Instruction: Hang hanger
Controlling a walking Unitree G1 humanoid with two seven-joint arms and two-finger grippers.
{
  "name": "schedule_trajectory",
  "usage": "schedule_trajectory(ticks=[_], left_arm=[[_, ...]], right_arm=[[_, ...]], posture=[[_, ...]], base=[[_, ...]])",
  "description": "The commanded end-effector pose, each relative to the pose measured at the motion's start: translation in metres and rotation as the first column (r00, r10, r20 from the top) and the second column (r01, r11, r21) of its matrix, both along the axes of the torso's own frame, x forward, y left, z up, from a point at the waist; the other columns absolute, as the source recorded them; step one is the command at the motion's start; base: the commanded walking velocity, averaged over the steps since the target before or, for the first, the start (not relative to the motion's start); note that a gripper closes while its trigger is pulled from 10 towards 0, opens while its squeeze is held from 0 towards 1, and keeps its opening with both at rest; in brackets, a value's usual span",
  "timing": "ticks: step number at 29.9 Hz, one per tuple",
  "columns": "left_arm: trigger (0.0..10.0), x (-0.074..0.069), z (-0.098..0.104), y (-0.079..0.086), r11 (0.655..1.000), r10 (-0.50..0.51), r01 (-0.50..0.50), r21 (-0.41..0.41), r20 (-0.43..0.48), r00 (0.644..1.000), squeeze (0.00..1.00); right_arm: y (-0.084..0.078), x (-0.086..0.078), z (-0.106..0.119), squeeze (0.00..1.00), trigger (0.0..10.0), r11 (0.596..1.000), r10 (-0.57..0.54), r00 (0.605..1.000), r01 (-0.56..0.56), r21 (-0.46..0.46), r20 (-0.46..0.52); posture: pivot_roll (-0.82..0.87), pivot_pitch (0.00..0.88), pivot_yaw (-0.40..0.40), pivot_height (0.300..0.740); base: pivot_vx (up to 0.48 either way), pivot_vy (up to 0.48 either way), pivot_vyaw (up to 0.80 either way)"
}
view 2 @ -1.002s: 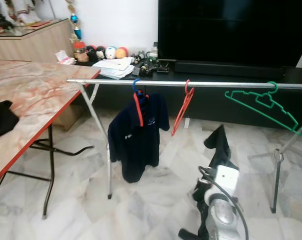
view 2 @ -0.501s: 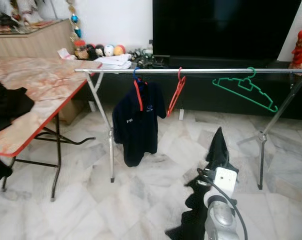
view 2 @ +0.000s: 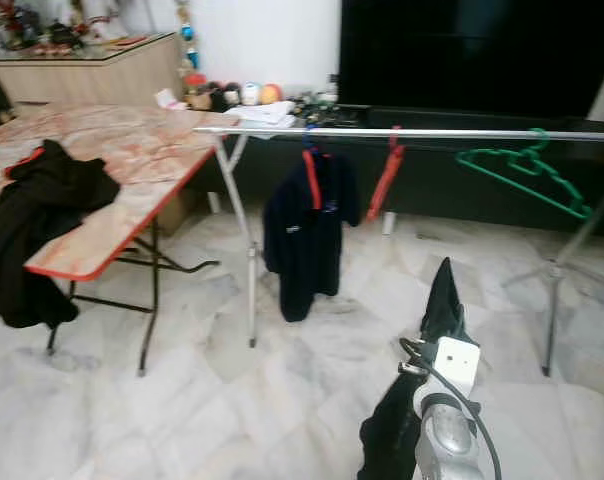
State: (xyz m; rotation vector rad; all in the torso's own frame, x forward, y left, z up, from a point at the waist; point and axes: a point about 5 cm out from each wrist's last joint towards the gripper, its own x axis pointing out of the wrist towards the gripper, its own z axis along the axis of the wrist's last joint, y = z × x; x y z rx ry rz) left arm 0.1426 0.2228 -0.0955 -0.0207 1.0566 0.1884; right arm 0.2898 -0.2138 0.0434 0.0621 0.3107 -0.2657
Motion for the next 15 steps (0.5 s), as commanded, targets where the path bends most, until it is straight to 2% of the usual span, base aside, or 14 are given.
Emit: schedule_trajectory(ticks=[1, 2, 15], left_arm=[[10.0, 0.0012, 0.0016, 0.0052, 1.000, 0.001, -0.001, 0.012, 0.002, 1.000, 0.00], [10.0, 0.0012, 0.0016, 0.0053, 1.000, 0.000, 0.000, 0.013, 0.002, 1.000, 0.00], [10.0, 0.0004, 0.0015, 0.0057, 1.000, -0.015, 0.015, 0.017, 0.000, 1.000, 0.00]], right_arm=[[0.0040, 0.0057, 0.0077, 0.00, 10.0, 1.000, 0.018, 0.999, -0.017, -0.011, 0.040], [0.0040, 0.0055, 0.0073, 0.00, 10.0, 1.000, 0.017, 0.999, -0.017, -0.011, 0.039], [0.0050, 0.0050, 0.0057, 0.00, 10.0, 1.000, 0.014, 0.999, -0.014, -0.007, 0.035]], posture=[[-0.05, 0.000, 0.074, 0.740], [-0.05, 0.000, 0.074, 0.740], [-0.05, 0.000, 0.077, 0.740]], base=[[0.000, 0.454, 0.00], [0.000, 0.382, 0.00], [0.000, 0.000, 0.00]])
